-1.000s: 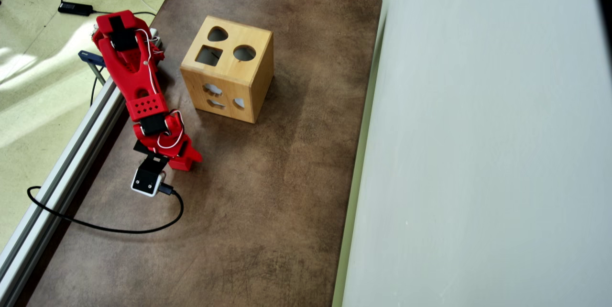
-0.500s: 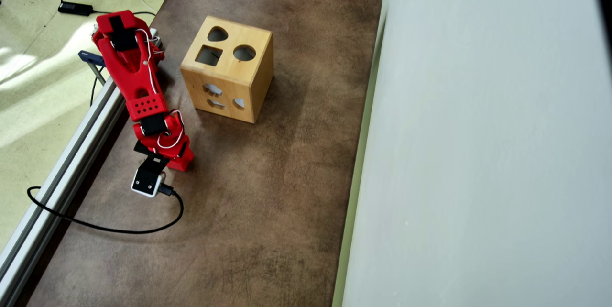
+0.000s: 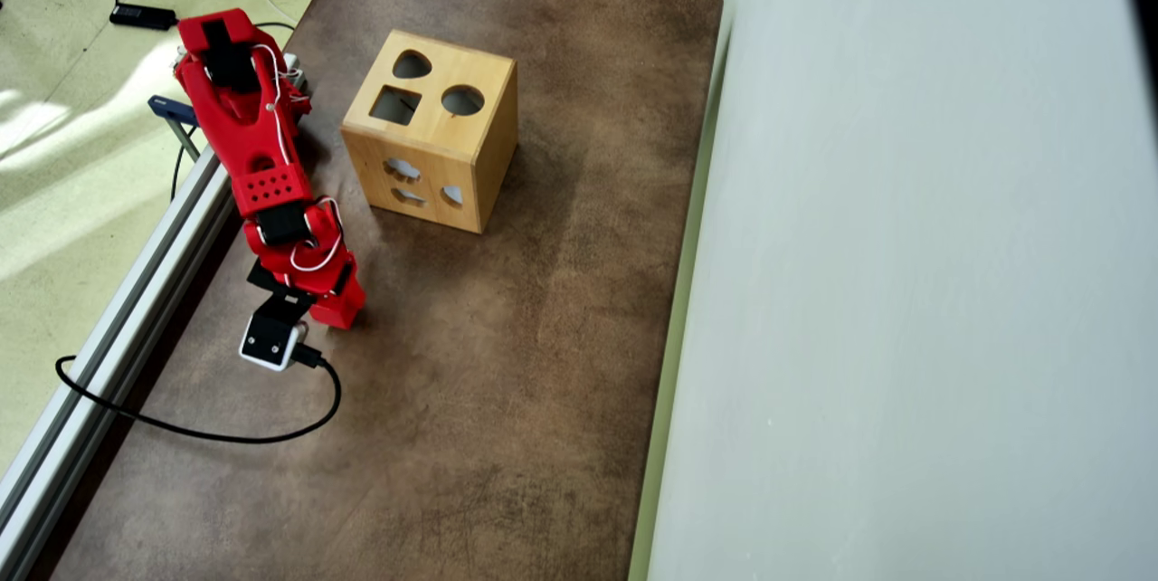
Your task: Pick and place the red cube on the square hole
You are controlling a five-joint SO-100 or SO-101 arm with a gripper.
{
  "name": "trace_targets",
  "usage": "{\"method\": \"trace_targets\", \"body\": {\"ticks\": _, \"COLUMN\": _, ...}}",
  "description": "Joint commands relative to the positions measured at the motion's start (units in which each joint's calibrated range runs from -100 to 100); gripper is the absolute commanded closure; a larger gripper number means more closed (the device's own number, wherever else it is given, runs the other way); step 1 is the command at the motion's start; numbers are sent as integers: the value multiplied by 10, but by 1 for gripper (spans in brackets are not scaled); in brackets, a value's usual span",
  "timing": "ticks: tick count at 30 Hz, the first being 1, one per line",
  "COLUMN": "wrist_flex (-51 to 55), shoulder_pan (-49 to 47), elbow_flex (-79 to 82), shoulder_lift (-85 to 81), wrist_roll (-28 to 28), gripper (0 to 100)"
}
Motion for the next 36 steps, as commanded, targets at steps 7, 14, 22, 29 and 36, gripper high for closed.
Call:
{"method": "trace_targets", "body": {"ticks": 7, "wrist_flex": 81, "shoulder_pan": 1, "elbow_flex": -17, "shoulder_lift": -189, "wrist_roll": -2, "gripper": 99}}
{"method": "trace_targets", "body": {"ticks": 14, "wrist_flex": 108, "shoulder_pan": 1, "elbow_flex": -18, "shoulder_lift": -302, "wrist_roll": -9, "gripper": 99}}
{"method": "trace_targets", "body": {"ticks": 22, "wrist_flex": 109, "shoulder_pan": -6, "elbow_flex": -18, "shoulder_lift": -452, "wrist_roll": -34, "gripper": 99}}
{"method": "trace_targets", "body": {"ticks": 29, "wrist_flex": 109, "shoulder_pan": -13, "elbow_flex": -18, "shoulder_lift": -567, "wrist_roll": -64, "gripper": 99}}
{"method": "trace_targets", "body": {"ticks": 36, "wrist_flex": 110, "shoulder_pan": -65, "elbow_flex": -18, "shoulder_lift": -666, "wrist_roll": -93, "gripper": 99}}
